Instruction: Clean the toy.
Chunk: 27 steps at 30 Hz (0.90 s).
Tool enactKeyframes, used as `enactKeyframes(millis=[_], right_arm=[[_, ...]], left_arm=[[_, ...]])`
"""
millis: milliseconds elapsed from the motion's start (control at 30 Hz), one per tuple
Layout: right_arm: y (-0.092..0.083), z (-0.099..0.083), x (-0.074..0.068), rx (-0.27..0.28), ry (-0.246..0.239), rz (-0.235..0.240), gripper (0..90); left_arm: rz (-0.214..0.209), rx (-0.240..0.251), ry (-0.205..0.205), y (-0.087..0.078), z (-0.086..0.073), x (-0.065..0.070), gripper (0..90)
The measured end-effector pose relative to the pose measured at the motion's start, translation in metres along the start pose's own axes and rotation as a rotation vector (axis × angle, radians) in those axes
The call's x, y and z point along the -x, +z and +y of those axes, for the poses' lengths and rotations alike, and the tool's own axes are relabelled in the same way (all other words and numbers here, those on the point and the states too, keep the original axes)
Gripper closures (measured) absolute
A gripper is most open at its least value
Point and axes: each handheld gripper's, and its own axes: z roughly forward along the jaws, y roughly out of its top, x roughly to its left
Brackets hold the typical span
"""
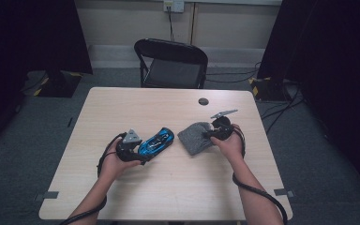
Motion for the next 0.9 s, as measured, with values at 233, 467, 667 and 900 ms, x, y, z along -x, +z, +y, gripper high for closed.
enactKeyframes(millis=[233,467,667,900], right_arm=[[-0.003,0.0,-0.002,0.009,-0.001,0.018,78.6],[-0.005,-0.004,-0.01,0.013,-0.015,0.051,78.6],[-0.004,-0.009,-0.015,0.011,-0.019,0.075,78.5],[-0.005,-0.015,-0.024,0.019,-0.023,0.119,78.6]], left_arm=[[0.001,0.046,-0.018,-0.008,0.009,-0.004,27.1],[-0.003,0.031,0.005,-0.001,0.008,-0.008,37.7],[-0.01,0.039,0.007,0.005,0.008,-0.009,40.1],[-0.015,0.033,0.005,0.014,0.01,-0.009,42.4]])
